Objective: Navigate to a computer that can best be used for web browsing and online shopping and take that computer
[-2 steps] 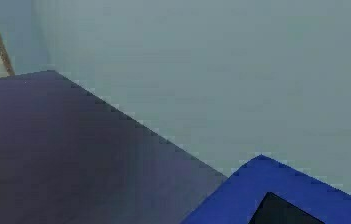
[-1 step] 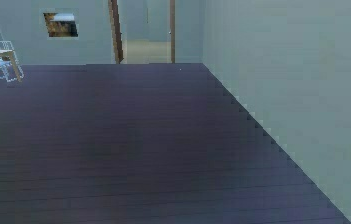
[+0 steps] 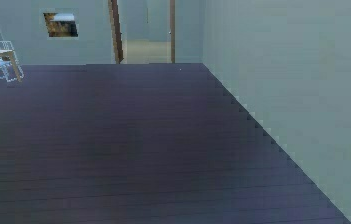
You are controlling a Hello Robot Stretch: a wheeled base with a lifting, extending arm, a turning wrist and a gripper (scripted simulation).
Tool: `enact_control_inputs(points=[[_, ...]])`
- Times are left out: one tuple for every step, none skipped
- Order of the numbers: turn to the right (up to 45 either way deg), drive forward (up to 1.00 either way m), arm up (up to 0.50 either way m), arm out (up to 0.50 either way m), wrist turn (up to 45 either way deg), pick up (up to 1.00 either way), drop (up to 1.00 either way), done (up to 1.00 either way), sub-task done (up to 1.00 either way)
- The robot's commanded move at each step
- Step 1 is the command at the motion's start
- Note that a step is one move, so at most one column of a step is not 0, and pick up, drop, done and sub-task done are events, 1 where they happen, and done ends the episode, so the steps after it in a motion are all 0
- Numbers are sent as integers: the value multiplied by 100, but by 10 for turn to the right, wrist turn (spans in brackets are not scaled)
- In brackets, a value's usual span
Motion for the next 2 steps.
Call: enact_control_inputs(points=[[0,0,16,0,0,0,0,0,0],[0,0,0,22,0,0,0,0,0]])
